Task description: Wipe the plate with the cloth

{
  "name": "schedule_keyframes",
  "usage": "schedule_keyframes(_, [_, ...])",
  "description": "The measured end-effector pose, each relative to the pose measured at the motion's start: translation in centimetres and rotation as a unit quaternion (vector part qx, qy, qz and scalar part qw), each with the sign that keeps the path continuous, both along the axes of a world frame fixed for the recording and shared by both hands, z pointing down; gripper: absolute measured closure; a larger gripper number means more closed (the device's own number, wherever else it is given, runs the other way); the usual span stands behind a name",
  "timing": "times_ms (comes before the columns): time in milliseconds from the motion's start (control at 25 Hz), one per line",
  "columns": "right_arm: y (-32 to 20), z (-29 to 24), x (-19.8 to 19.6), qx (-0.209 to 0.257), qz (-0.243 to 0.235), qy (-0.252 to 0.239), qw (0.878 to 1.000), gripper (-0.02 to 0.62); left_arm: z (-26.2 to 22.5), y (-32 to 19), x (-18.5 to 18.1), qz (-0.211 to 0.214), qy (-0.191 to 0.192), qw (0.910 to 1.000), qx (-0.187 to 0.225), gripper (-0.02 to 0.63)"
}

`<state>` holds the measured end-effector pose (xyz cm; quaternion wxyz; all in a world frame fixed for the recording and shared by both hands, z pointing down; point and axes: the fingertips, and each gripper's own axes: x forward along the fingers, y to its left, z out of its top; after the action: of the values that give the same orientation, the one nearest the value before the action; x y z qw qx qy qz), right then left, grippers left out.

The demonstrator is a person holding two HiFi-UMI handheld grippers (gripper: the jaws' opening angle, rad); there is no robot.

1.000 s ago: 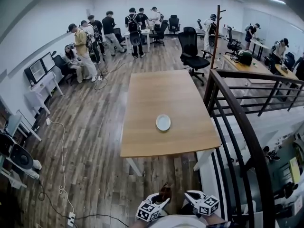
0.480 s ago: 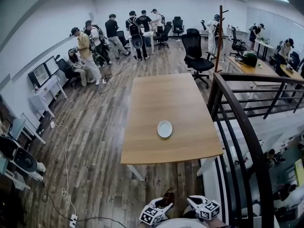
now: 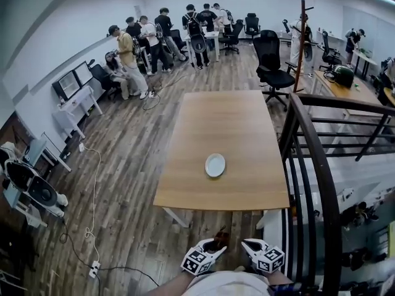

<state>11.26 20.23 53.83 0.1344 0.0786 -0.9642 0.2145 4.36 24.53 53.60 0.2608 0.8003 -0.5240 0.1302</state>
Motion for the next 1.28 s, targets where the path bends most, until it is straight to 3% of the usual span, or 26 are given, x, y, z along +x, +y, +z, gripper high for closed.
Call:
schedule_keyframes(400, [-4.4, -0.9, 0.5, 0.01, -0.035, -0.005, 0.999, 0.581, -0.9, -4.6, 0.5, -0.022, -0.022, 0.9995, 0.01, 0.436])
schedule_keyframes(760, [-9.0, -0.6, -0.3, -0.01, -0.001, -0.002, 1.0, 0.581, 1.1, -9.6, -1.0, -0.001, -0.009, 0.9999, -0.01, 0.436])
schedule_keyframes(1080, [-13.7, -0.8, -5.0, -0.004, 0.012, 0.016, 1.0, 0.581, 0.7, -16.5, -4.0, 0.035, 0.01, 0.9993, 0.005, 0.436])
schedule_keyframes(1280, [-16.3, -1.3, -8.9, 0.004, 0.018, 0.02, 1.0, 0.581, 0.8, -18.3, -7.9, 0.031, 0.014, 0.9994, 0.006, 0.436])
